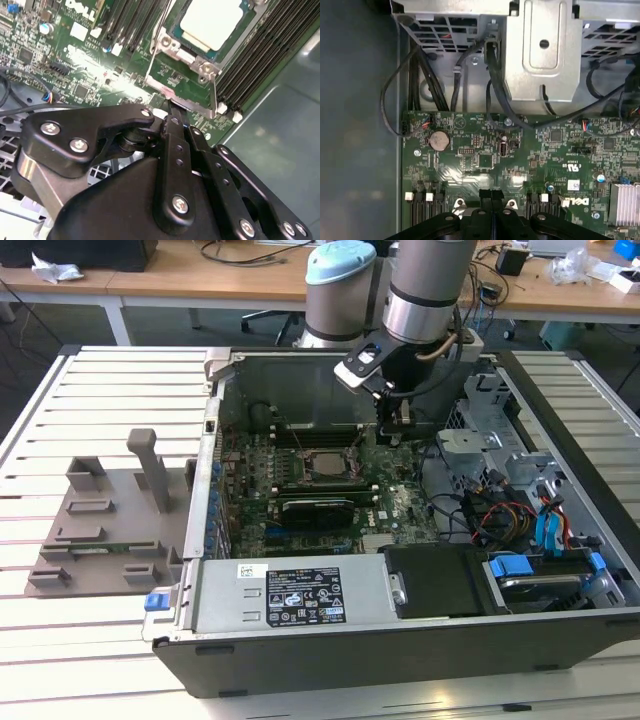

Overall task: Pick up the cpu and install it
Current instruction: 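Close the cpu cover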

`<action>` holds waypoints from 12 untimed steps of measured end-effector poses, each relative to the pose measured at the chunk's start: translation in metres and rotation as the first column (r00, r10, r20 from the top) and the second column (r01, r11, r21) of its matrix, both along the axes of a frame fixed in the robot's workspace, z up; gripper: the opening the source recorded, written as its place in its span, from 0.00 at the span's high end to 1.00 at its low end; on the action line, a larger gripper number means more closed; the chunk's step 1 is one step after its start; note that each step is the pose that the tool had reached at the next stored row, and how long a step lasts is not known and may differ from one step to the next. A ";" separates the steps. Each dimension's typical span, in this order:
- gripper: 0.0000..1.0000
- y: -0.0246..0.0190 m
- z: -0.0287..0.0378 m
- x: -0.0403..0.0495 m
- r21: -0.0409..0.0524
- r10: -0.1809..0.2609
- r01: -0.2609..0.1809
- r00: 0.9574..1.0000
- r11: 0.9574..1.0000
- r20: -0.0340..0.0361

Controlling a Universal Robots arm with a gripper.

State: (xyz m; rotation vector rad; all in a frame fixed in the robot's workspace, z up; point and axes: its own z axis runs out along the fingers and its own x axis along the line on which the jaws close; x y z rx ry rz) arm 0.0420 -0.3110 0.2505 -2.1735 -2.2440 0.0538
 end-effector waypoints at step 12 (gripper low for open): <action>0.89 0.0000 -0.0002 -0.0236 0.000 0.000 0.000 1.000 1.000 0.000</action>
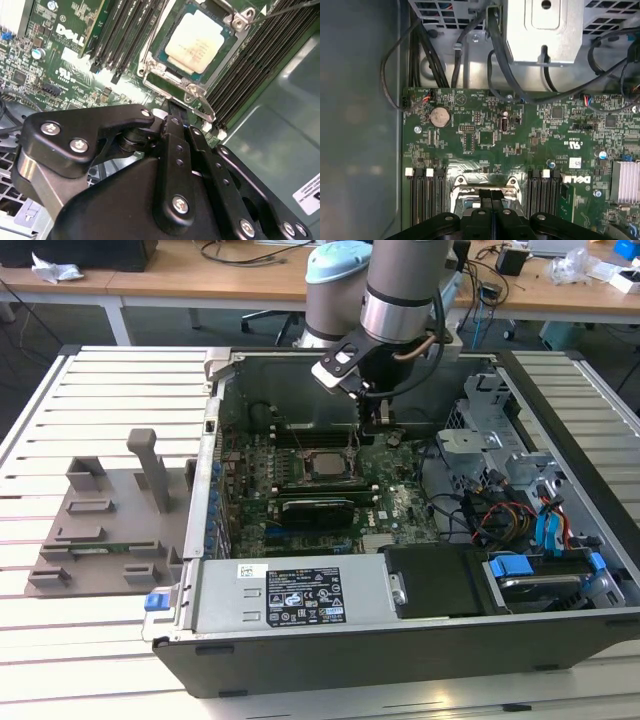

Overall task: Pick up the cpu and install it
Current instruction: 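Close the cpu cover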

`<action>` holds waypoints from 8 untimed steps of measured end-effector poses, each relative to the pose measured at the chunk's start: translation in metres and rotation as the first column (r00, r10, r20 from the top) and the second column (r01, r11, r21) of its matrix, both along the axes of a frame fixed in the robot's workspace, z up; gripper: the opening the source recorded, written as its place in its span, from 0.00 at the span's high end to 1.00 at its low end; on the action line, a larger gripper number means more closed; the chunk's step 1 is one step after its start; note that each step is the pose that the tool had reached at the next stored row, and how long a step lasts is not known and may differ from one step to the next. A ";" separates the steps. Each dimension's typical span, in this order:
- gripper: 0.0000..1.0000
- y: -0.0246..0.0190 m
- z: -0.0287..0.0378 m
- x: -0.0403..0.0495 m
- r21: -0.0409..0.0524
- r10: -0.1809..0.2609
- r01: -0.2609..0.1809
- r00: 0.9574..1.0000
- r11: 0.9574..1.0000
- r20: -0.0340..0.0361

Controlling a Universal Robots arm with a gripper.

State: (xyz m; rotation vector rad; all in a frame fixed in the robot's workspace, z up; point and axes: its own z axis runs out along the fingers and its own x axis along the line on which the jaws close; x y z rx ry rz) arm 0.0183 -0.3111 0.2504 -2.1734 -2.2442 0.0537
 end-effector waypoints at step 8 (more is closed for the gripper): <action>0.89 0.0000 0.0000 -0.0051 0.000 0.000 0.000 1.000 1.000 0.000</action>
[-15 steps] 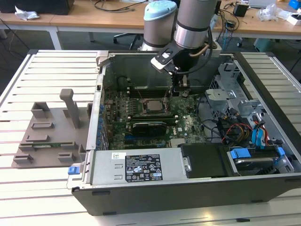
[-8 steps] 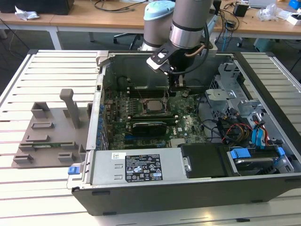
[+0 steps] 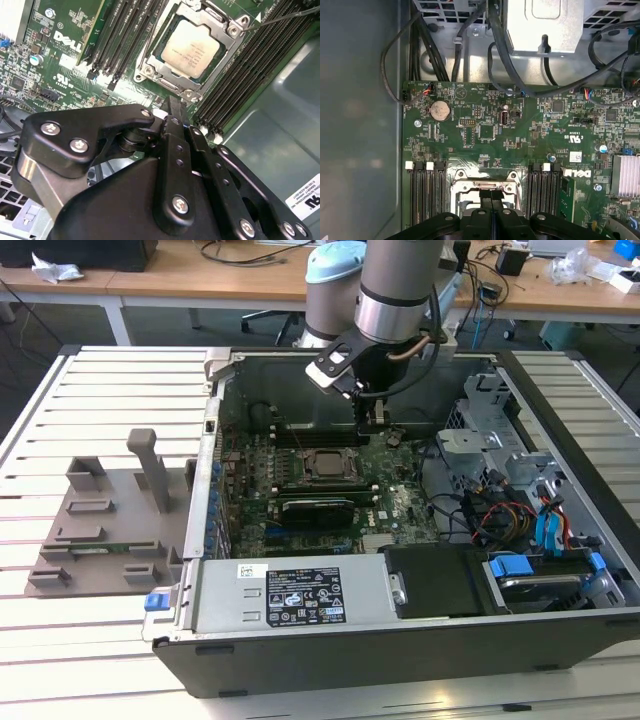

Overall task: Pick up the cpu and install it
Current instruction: 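Close the cpu cover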

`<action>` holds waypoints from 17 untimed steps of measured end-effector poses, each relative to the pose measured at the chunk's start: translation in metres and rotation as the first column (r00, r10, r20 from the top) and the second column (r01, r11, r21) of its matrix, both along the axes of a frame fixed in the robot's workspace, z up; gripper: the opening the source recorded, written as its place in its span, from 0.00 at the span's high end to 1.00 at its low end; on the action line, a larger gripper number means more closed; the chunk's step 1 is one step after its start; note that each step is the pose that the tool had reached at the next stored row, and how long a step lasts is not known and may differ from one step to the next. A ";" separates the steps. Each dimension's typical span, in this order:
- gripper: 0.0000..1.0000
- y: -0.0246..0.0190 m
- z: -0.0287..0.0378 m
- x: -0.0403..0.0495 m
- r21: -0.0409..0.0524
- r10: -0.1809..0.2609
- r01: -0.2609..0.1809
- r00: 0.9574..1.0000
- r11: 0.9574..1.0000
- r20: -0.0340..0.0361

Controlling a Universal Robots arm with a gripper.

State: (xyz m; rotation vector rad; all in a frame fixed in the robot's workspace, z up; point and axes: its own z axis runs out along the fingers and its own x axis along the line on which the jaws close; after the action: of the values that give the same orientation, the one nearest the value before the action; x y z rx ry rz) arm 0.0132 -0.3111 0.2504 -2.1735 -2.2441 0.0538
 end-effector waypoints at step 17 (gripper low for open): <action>0.89 0.0000 -0.0002 -0.0152 0.000 0.000 0.000 1.000 1.000 0.000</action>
State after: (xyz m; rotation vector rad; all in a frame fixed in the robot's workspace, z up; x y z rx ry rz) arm -0.0020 -0.3110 0.2501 -2.1735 -2.2442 0.0539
